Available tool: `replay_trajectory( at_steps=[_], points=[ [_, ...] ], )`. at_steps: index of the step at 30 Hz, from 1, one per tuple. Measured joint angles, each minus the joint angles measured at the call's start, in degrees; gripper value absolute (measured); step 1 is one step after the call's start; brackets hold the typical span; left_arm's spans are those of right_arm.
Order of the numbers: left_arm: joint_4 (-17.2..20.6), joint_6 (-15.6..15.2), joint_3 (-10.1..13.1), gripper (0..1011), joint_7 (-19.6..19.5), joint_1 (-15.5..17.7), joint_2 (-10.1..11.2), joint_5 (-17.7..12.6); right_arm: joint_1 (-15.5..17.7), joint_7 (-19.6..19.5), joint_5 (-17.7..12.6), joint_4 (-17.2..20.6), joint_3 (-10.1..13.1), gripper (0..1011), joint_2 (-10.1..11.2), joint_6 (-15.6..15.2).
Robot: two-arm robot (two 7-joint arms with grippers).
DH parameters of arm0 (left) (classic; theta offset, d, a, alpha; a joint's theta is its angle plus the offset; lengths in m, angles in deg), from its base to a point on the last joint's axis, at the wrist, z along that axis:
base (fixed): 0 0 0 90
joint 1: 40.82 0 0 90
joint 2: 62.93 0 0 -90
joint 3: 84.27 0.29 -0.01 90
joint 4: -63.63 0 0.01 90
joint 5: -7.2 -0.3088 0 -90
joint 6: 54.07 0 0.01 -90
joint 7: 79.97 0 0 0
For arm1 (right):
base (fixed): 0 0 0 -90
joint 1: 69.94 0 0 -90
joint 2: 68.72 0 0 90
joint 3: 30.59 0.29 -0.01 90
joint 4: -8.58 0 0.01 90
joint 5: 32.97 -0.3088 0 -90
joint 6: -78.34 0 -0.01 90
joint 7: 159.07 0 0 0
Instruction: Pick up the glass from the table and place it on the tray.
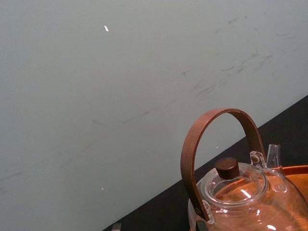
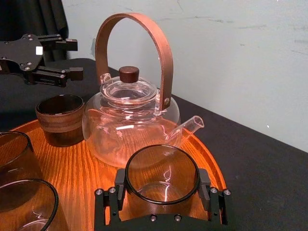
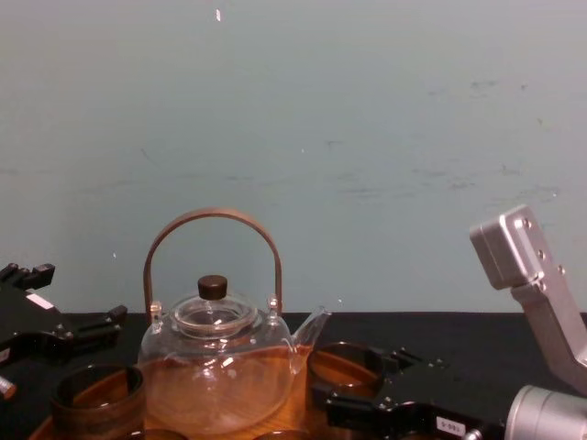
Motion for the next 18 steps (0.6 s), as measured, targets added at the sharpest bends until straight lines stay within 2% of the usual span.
replay_trajectory(
  at_steps=[8,11,13,18],
  points=[
    [0.0,0.0,0.0,1002,0.0,0.0,0.0,0.0,0.04,0.0,0.01,0.12,0.01,903,0.02,-0.04],
    [0.0,0.0,0.0,1001,0.0,0.0,0.0,0.0,0.04,-0.01,0.0,0.16,0.02,940,0.02,-0.05],
    [0.0,0.0,0.0,1001,0.0,0.0,0.0,0.0,0.05,-0.01,-0.01,0.19,0.03,1002,0.03,-0.07],
    [0.0,0.0,0.0,1001,0.0,0.0,0.0,0.0,0.08,-0.03,-0.03,0.24,0.06,1002,0.04,-0.1]
  ],
)
